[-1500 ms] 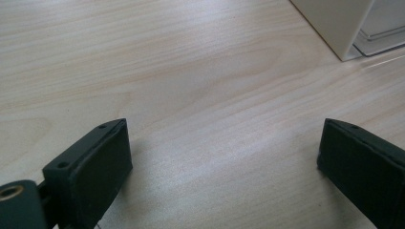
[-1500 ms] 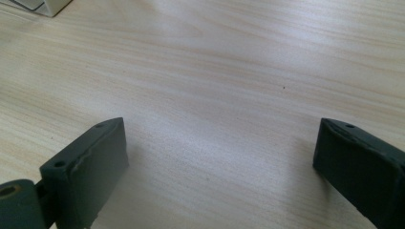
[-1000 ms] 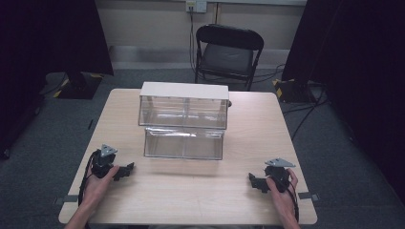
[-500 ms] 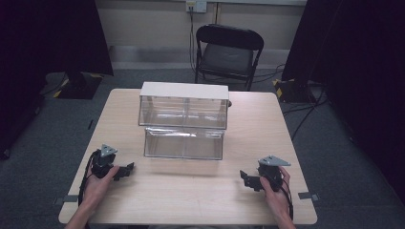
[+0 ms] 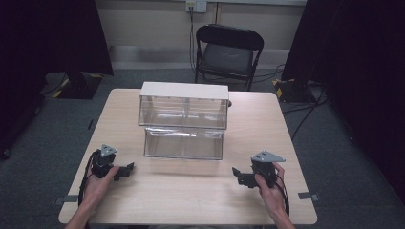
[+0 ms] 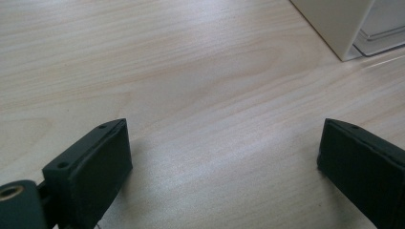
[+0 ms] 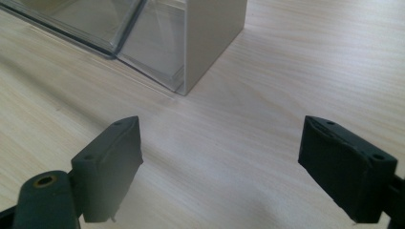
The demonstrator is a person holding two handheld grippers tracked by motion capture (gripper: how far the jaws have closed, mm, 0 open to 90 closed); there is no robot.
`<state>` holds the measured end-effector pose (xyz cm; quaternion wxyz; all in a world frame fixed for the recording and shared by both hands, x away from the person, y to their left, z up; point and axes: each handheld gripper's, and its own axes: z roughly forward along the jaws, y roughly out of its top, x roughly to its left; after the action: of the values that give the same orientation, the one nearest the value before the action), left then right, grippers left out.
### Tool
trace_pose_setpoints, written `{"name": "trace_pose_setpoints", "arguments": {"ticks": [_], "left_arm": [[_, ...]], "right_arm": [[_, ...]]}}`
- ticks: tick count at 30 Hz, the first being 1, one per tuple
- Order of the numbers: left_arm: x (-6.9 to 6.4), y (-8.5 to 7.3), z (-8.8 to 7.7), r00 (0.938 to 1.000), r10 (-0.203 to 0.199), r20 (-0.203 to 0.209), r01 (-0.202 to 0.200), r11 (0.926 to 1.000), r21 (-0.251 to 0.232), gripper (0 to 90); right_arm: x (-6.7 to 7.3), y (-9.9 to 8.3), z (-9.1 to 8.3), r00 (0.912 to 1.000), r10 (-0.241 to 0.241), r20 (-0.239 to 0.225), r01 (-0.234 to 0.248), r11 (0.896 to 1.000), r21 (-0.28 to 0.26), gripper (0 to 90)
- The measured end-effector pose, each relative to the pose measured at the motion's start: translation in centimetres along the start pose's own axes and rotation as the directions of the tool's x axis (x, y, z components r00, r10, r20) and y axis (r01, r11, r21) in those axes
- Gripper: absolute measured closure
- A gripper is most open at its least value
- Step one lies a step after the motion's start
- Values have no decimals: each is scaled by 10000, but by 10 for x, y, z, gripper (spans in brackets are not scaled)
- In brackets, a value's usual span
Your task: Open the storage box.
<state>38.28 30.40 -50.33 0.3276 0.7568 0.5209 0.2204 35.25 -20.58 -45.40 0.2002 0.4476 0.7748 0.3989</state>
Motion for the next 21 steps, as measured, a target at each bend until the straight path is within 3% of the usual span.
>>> {"name": "trace_pose_setpoints", "arguments": {"ticks": [11,21], "left_arm": [[0,0,0,10000,1,-4,-1,10000,2,38],[0,0,0,10000,-3,-1,3,10000,1,38]], "right_arm": [[26,23,17,9946,-659,-796,645,9977,-197,140],[40,35,33,9927,-825,-882,813,9966,-163,140]]}}
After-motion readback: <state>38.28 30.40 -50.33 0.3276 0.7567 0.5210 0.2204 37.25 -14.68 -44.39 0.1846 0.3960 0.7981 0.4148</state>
